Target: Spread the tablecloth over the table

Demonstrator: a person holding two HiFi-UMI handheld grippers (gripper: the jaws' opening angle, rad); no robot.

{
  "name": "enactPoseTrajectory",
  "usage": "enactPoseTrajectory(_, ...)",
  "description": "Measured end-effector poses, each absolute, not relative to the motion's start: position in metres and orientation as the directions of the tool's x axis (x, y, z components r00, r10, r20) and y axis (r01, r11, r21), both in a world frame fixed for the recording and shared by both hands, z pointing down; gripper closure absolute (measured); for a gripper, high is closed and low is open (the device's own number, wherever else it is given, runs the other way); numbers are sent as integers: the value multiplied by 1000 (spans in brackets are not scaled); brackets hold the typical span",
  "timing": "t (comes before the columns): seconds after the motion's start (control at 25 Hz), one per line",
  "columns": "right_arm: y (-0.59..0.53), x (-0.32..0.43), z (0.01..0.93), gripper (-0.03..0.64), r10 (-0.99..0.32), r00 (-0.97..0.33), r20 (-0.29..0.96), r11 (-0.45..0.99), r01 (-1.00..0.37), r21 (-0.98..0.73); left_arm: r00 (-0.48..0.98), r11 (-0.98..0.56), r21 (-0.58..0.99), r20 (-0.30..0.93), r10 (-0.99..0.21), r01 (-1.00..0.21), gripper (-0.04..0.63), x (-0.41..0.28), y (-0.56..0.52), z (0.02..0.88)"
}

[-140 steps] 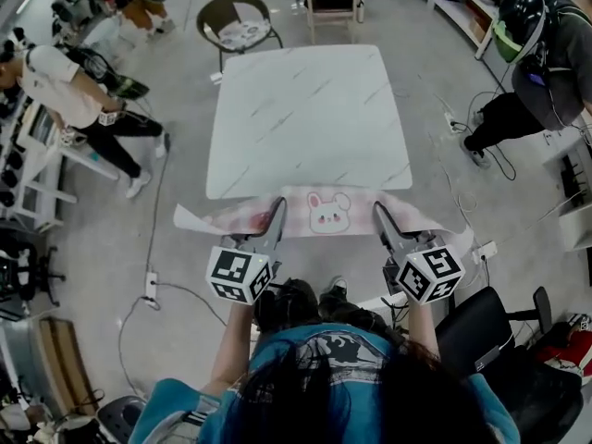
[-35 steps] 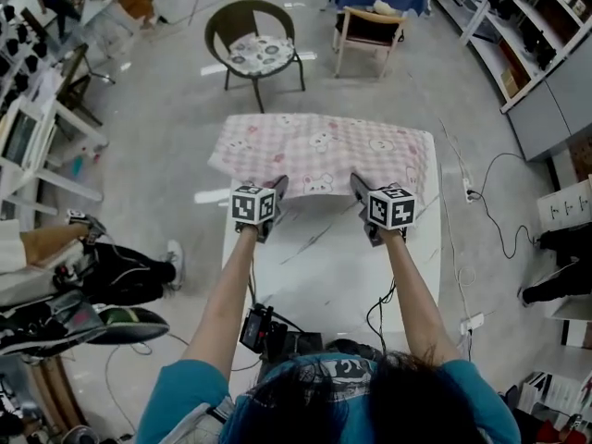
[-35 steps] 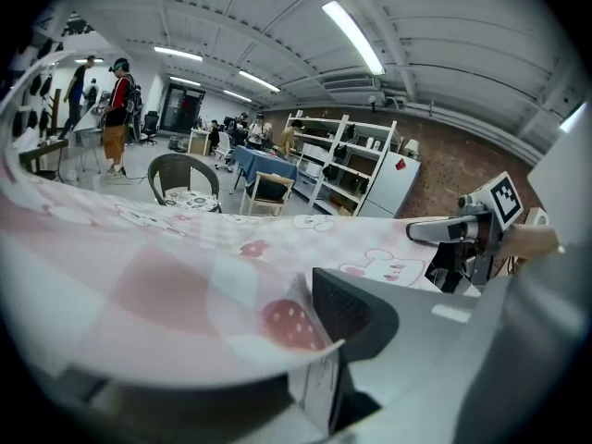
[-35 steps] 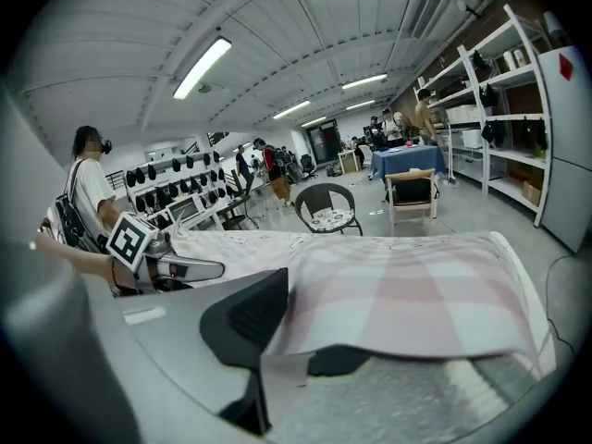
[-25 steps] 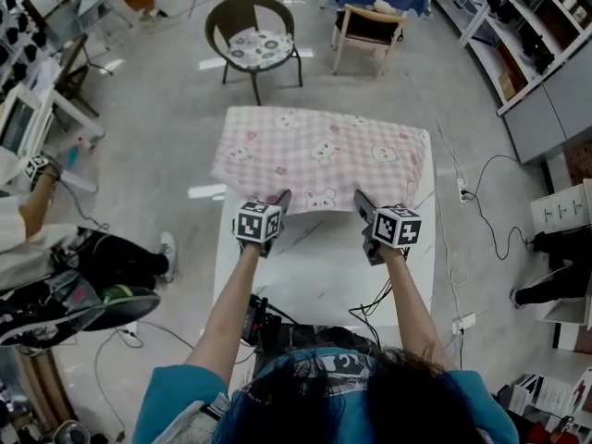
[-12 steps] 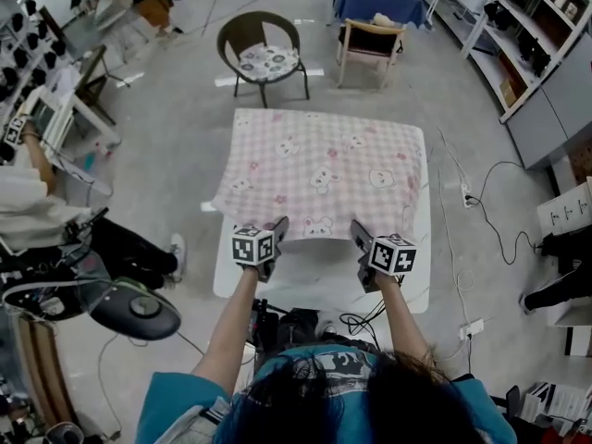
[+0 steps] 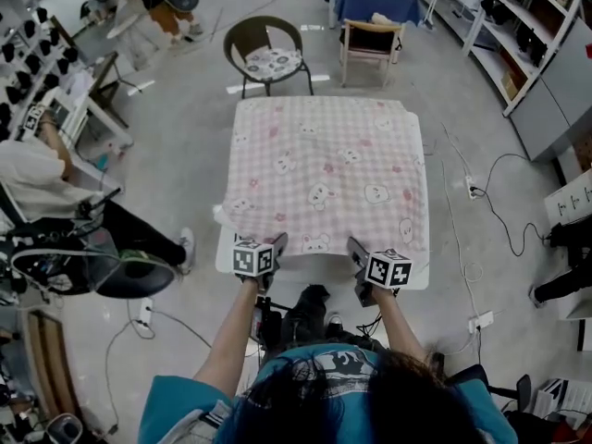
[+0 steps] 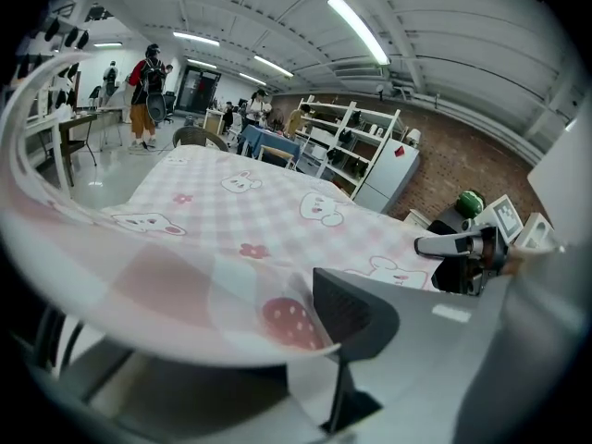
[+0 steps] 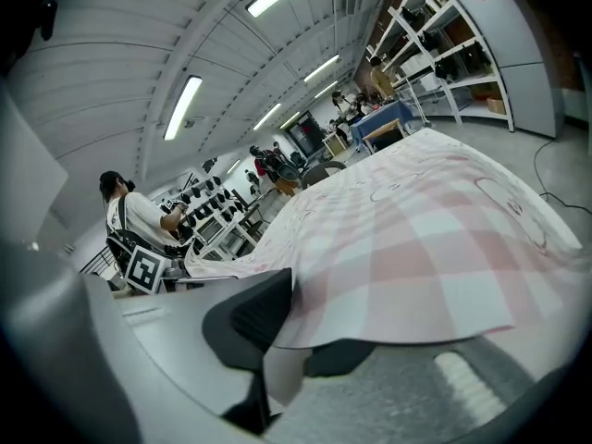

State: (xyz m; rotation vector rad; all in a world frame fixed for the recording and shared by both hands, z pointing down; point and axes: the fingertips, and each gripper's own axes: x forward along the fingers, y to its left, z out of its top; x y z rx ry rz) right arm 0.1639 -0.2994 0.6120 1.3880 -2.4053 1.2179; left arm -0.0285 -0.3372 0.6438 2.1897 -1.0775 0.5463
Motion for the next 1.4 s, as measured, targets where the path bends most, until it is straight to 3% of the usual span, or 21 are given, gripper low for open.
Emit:
enactPoseTrajectory(0.28, -243, 163, 630, 583, -666, -586, 462, 262, -764, -590, 555, -464, 328, 638, -533, -823, 488, -29, -282, 659)
enactPoseTrajectory(0.68, -219, 159, 638, 578, -677, -580, 453, 233, -753, -615, 555, -357, 425, 630, -543, -832, 486, -41, -261, 670)
enactPoseTrajectory(1.4, -199, 132, 674, 569, -689, -519, 505, 3, -700, -715, 620, -372, 496, 612, -491, -785, 485, -70, -254, 690)
